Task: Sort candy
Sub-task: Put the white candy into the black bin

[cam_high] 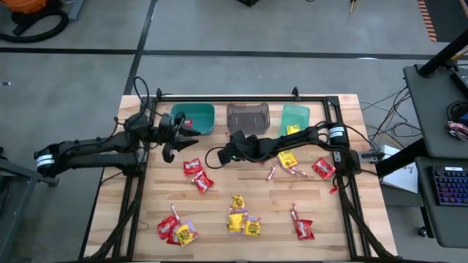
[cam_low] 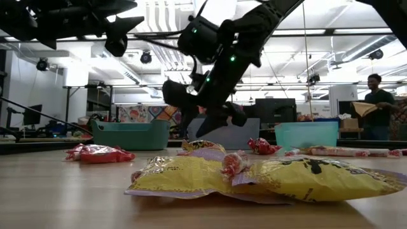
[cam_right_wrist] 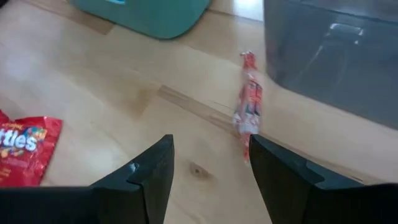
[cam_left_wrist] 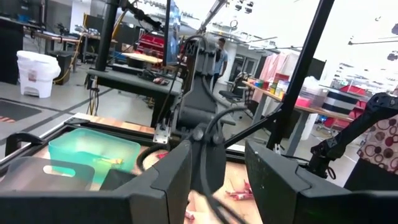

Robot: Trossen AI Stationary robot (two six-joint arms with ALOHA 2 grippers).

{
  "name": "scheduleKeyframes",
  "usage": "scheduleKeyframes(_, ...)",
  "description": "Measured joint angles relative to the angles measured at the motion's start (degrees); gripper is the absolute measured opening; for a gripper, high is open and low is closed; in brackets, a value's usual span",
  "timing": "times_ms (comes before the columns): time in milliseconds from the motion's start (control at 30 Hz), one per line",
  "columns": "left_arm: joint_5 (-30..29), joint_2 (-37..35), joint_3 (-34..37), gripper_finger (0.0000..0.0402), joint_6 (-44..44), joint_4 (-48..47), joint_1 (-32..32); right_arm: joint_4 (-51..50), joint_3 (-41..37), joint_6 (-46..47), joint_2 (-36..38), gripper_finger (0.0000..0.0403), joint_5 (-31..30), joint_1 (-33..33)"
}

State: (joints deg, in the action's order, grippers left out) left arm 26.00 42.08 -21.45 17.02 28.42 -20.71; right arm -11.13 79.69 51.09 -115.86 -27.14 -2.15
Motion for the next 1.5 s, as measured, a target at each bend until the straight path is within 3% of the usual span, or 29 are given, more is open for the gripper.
scheduleKeyframes(533,0.02,-1.59,0.09,0.0134,0.00,-1.09,0.00,-0.30,3.82,-0.50,-8.45,0.0186,-7.41,-1.20)
scheduleKeyframes(700,0.03,-1.66,0.13,0.0134,0.28,-1.15,0.00,-0.38,3.84,-2.22,-8.76,0.0133,-7.89,-1.27)
scheduleKeyframes(900,0.04,-1.75,0.13,0.0134,1.18,-1.73,-0.01,-0.55,3.78,-6.21,-8.24,0.0034,-7.21,-1.02)
scheduleKeyframes(967,0.04,-1.81,0.13,0.0134,1.52,-2.83,0.00,-0.88,3.70,-7.32,-7.54,0.0016,-6.38,-0.67)
scheduleKeyframes(1267,-0.13,-2.97,1.78,0.0134,4.57,-4.95,2.11,-8.76,3.62,-10.54,1.00,0.0009,-3.92,2.68)
scheduleKeyframes(1500,-7.48,-5.08,4.84,0.0134,6.76,-4.74,9.00,-16.85,3.62,-16.70,9.30,0.0008,-3.72,3.72)
